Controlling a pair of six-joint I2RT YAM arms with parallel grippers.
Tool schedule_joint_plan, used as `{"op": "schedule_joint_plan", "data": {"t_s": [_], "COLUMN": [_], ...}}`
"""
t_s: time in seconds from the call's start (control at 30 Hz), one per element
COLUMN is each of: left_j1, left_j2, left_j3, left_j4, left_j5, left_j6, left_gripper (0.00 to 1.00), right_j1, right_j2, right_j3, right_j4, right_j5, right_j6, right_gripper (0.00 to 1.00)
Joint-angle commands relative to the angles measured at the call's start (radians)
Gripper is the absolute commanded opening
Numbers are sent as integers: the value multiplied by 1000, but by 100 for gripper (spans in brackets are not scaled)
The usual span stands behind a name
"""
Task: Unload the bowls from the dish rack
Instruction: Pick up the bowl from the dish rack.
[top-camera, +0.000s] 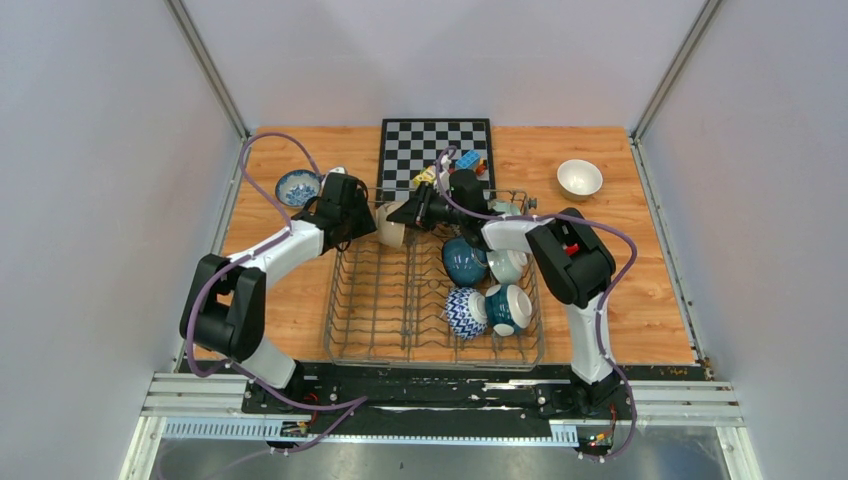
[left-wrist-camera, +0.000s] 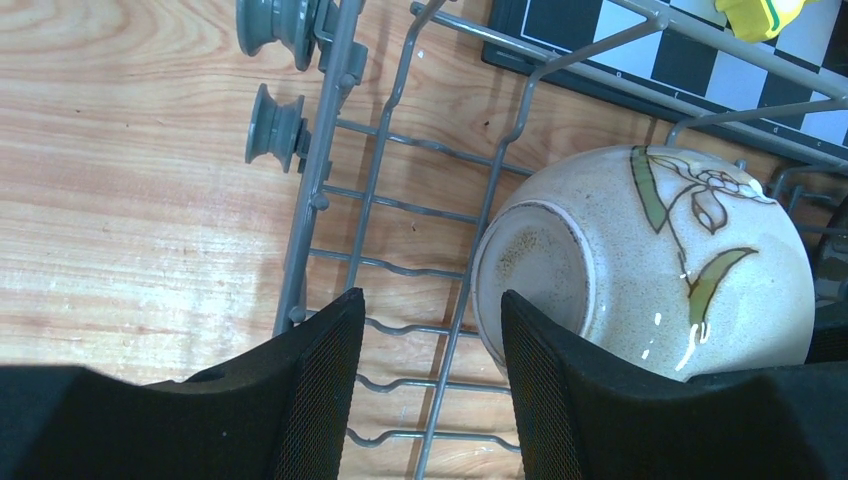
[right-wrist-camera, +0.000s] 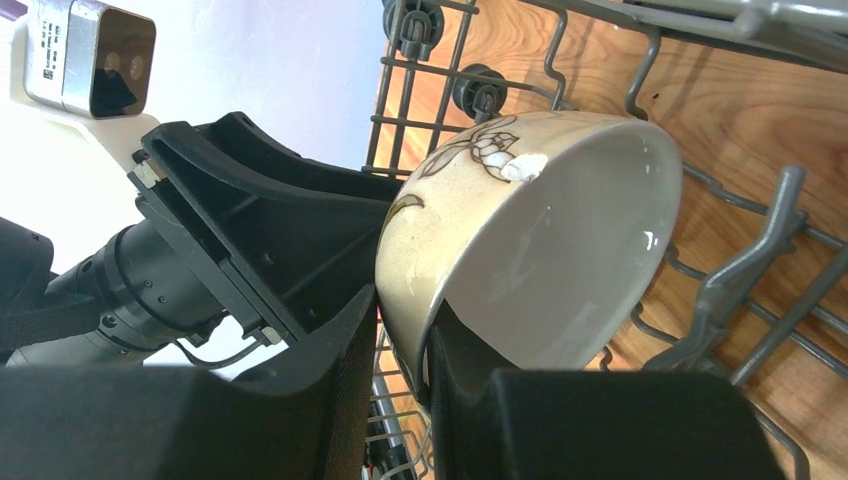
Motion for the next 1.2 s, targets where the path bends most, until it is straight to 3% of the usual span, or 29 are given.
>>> {"op": "schedule_joint_plan", "data": {"t_s": [0.0,0.8,1.17], "left_j1": [0,12,21], "left_j2": [-29,-169,-280], "left_j3": [7,39,26], "left_j4": [-53,-175,-226], "left_j5": [-19,-135,-177], "left_j6": [29,57,40], "left_gripper": [57,58,59], "right_j1": [15,43,69], "right_j2": [30,104,110], "right_j3": [20,107,139], "right_j4": [87,351,382], "right_j5": [-30,-82,-85], "right_j6": [18,174,205], "right_gripper": [0,0,0]}}
